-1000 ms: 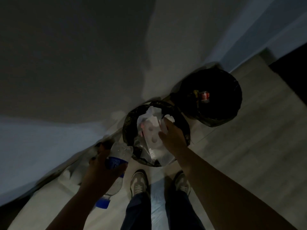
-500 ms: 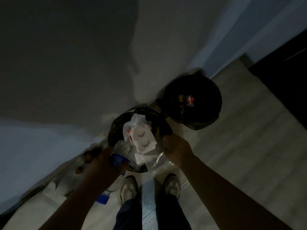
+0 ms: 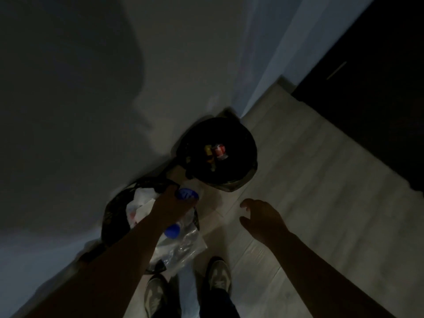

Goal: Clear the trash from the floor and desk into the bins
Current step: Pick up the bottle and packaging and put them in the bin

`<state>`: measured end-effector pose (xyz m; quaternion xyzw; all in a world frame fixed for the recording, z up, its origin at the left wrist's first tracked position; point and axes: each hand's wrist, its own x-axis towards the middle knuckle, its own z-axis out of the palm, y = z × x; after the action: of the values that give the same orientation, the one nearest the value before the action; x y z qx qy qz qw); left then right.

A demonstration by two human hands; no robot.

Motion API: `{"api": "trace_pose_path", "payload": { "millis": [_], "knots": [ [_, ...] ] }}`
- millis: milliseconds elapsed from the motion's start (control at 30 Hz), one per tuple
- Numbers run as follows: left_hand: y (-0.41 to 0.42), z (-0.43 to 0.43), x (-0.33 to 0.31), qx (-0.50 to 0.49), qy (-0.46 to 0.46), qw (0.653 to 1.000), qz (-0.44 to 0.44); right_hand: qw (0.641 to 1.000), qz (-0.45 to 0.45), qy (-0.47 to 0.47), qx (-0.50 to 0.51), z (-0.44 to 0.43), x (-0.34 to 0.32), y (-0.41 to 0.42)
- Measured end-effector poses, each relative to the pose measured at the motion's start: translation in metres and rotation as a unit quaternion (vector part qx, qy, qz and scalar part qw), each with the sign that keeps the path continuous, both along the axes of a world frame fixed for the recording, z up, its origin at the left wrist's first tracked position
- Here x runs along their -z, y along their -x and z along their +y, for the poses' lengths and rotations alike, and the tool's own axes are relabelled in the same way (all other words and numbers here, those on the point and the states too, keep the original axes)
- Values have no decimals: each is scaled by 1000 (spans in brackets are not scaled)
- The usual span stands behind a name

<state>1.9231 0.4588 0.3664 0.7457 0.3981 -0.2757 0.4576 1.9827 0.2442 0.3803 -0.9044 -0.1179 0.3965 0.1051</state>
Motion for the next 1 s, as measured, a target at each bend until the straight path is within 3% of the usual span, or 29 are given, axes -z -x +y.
{"api": "trace_pose_path", "payload": {
  "millis": [267, 400, 567, 800, 900, 1000],
  "knots": [
    [-95, -19, 29, 45, -6, 998, -52, 996, 11, -24, 80, -54, 3, -15],
    [-93, -30, 16, 122, -96, 988, -25, 996, 12, -27, 83, -64, 0, -16],
    [-64, -41, -11, 243, -80, 967, 21, 998, 1, -19, 53, -64, -18, -17],
    [-20, -49, -93, 301, -129, 943, 49, 1000, -12, -26, -10, -55, -85, -14],
    [-5, -54, -155, 326, -193, 925, -2, 997, -27, -48, -45, -49, -135, -10],
    [13, -61, -211, 315, -196, 928, -37, 992, -33, -80, -87, -41, -189, -4]
  ]
}}
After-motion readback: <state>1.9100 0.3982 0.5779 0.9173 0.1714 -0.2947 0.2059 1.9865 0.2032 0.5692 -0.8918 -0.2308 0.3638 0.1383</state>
